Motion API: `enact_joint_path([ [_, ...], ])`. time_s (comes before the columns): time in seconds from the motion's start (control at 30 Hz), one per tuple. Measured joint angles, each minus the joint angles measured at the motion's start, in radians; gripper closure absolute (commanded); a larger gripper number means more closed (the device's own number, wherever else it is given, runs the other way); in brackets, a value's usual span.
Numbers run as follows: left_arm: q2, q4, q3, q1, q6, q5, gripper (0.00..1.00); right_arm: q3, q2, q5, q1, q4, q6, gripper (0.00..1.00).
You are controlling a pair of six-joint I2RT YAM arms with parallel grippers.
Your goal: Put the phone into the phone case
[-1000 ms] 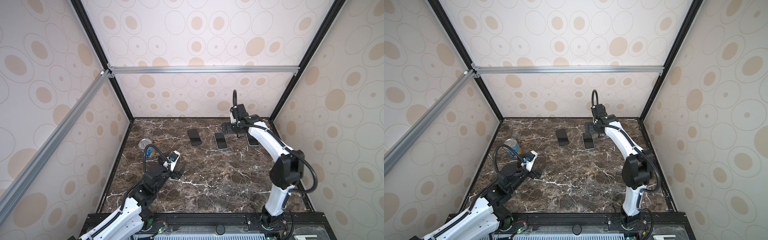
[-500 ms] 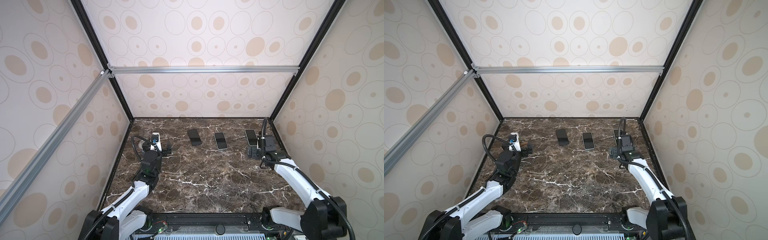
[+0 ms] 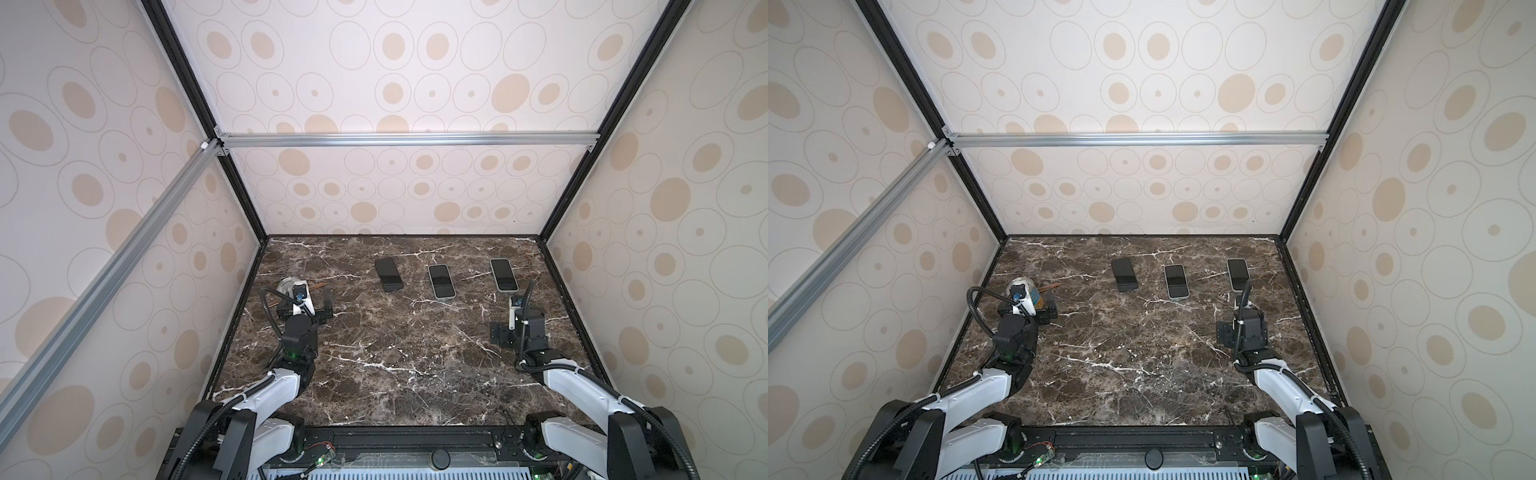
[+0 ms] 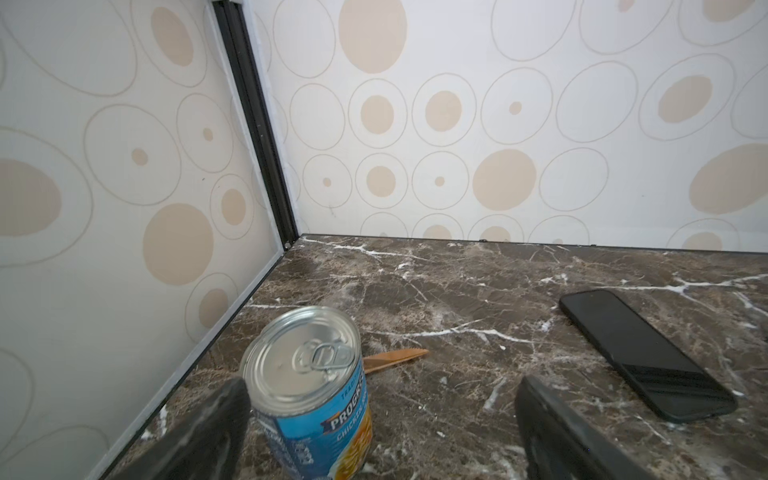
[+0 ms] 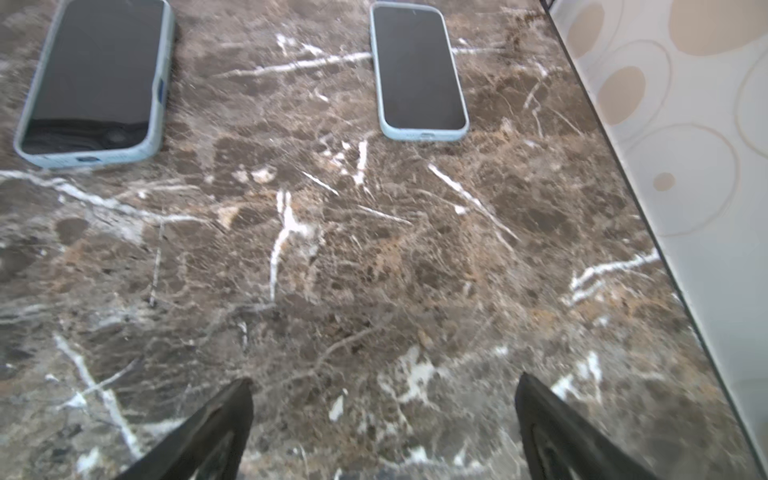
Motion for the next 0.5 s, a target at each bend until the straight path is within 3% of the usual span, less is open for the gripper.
enact_joint_path([
  [0.5,0.272,0.322,-0.068,0.006,0.101,-0.056,0.01,-0.060,0.068,-0.148,0.000,0.354,-0.086,0.00],
])
